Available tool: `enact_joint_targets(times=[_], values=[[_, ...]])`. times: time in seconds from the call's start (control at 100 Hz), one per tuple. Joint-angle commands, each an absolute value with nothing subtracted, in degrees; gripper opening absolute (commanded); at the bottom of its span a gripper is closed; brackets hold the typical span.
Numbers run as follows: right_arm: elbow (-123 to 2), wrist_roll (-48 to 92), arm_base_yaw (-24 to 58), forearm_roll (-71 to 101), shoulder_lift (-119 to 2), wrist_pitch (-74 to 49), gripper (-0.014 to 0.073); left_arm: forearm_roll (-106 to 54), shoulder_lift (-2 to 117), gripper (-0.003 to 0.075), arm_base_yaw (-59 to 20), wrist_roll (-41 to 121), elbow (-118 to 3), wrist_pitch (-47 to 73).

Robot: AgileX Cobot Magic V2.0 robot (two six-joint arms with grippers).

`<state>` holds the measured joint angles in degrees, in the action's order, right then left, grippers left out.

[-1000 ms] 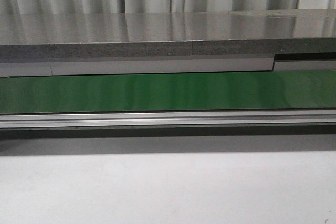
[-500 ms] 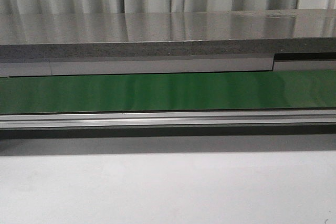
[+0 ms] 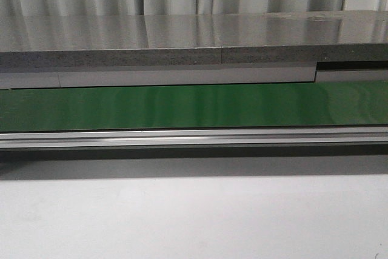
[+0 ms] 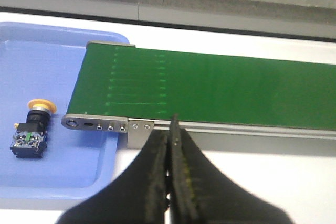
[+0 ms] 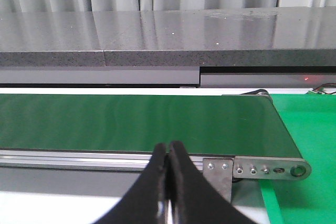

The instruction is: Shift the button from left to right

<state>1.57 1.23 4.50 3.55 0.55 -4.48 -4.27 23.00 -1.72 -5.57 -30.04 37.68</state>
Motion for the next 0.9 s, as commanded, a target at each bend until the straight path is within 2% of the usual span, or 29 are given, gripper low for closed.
enact_joint_targets(times=[0.0, 0.35, 0.43, 0.5, 0.69, 0.76, 0.89], values=[[0.7, 1.5, 4.4, 3.1, 1.7, 0.5, -0.0067, -4.4, 27.5, -0.0020, -1.8, -5.9, -35.0, 37.0], [0.7, 1.5, 4.4, 3.1, 1.7, 0.5, -0.0067, -5.0, 32.1, -0.0020, -1.8, -5.9, -36.0, 37.7], [0.7, 1.5, 4.4, 3.1, 1.7, 0.5, -0.0067, -5.0, 32.1, 0.0001, -1.8, -5.9, -36.0, 37.7], [0.7, 1.5, 4.4, 3.1, 1.7, 0.5, -0.0067, -5.0, 32.1, 0.0083, -1.8, -5.9, -36.0, 37.9], [0.7, 1.5, 4.4, 3.1, 1.7, 0.5, -0.0067, -5.0, 32.1, 0.0469, -1.8, -5.9, -36.0, 37.9], [0.7, 1.5, 4.4, 3.1, 1.7, 0.5, -0.0067, -5.1, 32.1, 0.0531, -1.8, -5.9, -36.0, 37.9], [0.7, 1.5, 4.4, 3.1, 1.7, 0.5, -0.0067, -4.9, 32.1, 0.0534, -1.8, -5.9, -36.4, 38.8]])
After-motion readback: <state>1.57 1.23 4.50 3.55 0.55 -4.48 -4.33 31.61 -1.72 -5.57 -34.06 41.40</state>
